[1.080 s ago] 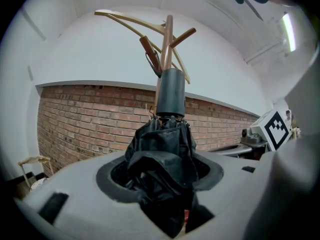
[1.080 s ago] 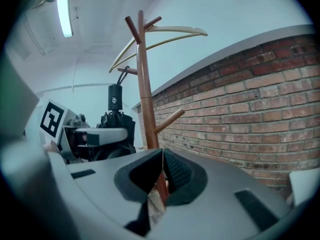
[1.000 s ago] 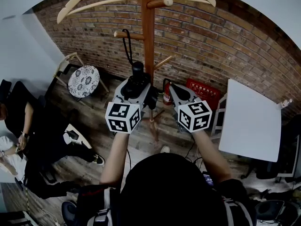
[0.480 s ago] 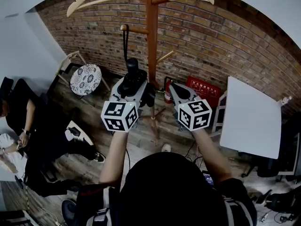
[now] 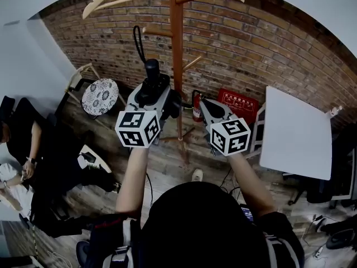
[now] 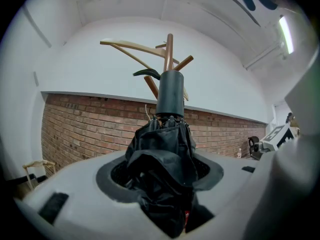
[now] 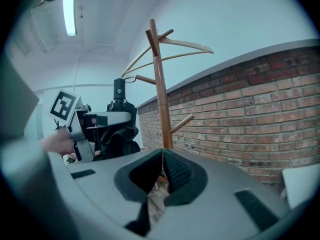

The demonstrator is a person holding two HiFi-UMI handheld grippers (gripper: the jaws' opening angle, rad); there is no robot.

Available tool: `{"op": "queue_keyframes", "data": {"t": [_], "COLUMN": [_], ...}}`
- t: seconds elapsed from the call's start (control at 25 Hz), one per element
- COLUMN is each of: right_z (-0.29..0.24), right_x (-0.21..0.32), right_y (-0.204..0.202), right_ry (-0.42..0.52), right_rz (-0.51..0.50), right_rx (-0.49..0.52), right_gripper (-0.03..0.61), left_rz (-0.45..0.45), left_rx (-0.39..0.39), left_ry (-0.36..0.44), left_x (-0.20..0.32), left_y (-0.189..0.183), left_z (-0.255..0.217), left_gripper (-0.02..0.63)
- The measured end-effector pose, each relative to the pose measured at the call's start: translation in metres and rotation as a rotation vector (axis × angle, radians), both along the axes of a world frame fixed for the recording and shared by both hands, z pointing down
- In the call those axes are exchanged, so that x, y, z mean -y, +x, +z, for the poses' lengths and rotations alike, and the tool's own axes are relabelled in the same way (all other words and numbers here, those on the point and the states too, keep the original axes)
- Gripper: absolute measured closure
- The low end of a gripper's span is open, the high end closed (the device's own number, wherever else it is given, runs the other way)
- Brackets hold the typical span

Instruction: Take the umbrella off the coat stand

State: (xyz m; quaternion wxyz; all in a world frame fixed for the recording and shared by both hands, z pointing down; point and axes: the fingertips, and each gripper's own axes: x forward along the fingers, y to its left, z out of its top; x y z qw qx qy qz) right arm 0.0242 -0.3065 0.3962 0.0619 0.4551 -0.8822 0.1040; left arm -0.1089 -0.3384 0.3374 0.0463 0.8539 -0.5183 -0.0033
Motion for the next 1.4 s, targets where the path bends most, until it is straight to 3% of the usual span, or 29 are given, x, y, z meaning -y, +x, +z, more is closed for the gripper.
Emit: {"op": "queue_keyframes", "data": {"t": [0.24, 1.4], "right_z": [-0.004, 0.007], "right_x": [-0.009, -0.072], "right_y": [0.006, -0.038], "right_ry": [0.011, -0.01], "right_rz": [0.017, 0.061], "right_rx": [0.002, -0.031], "right_gripper": [0.549, 0.549], "left_rz": [-0.002, 0.115], "left_rx": [-0.017, -0.033], "left_ry": [0.014, -0.127], "left_x": [-0.008, -0.101], "left_y": [-0.003, -0.01], "left_z": [-0.008, 0.058], "left_gripper": [0.351, 0.351]}}
